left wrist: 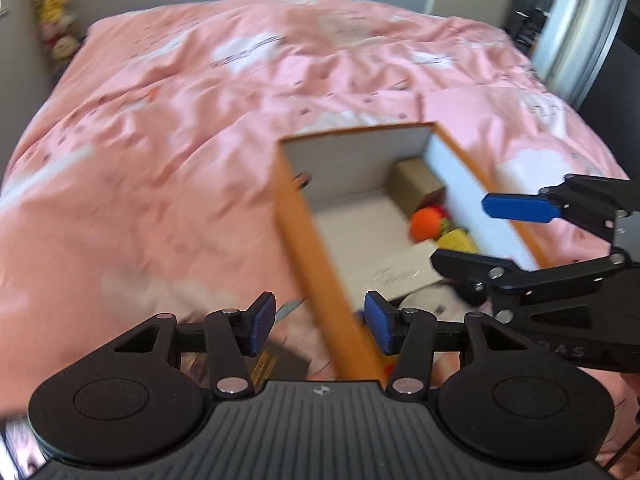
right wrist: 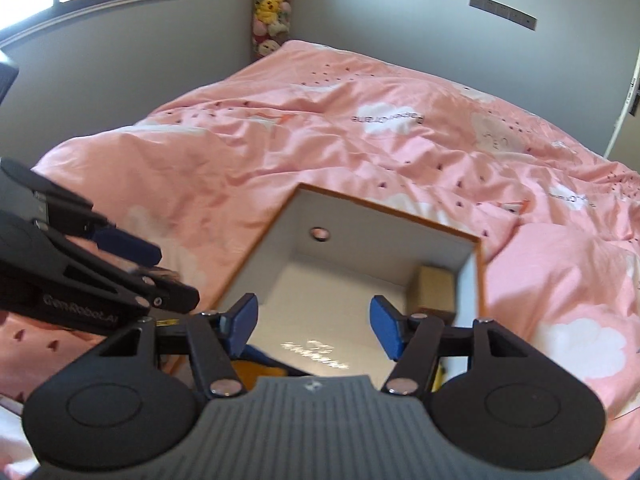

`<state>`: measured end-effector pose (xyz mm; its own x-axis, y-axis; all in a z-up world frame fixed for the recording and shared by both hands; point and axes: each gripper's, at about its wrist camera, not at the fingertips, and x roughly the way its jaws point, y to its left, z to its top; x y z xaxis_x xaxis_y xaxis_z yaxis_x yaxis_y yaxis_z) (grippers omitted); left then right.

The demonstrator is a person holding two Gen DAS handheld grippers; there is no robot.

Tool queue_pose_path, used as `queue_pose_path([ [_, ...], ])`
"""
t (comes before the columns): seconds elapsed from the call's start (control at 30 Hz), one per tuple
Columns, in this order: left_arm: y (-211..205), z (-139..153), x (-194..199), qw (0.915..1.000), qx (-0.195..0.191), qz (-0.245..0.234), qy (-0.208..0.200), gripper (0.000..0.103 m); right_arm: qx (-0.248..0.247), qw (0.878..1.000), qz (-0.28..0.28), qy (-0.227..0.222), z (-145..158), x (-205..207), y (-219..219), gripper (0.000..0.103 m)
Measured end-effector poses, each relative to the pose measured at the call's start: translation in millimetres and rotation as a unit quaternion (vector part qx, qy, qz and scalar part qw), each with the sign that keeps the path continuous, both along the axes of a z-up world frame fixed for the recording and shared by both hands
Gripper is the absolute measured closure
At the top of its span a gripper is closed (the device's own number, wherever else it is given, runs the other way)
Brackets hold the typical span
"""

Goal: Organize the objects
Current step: 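Withdraw both tools from the box toward the remaining items, then grasp the dark gift box with the right tool while the left grasps the photo card pack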

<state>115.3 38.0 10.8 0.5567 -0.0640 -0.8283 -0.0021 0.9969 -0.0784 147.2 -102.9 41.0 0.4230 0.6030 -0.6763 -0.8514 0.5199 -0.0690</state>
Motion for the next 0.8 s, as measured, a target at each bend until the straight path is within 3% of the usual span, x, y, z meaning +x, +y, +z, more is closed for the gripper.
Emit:
queue_pose_path([
  [0.2,19.0,-18.7,-51.7,0.9991,0.028,0.012,0.028,0.044,0.0,1.0,0.012,-0.011,-17.9,-42.7,20.1,0.038],
  [0.3,26.3,-26.3,-63.8,0.999,0.034,0.02,0.023,0.044,-0.002,1.0,0.02,-0.009,-26.2,-57.1,30.3,0.033],
  [0.53,49.6,-31.0,-67.2,0.9955,0.068,0.063,0.019,0.047,-0.034,0.997,0.055,-0.033,-38.7,-76.3,57.8,0.033],
  [0.8,63.2,-40.1,-65.8,0.9932,0.093,0.064,0.025,0.051,-0.085,0.986,0.112,-0.091,-56.6,-97.6,85.5,0.033],
])
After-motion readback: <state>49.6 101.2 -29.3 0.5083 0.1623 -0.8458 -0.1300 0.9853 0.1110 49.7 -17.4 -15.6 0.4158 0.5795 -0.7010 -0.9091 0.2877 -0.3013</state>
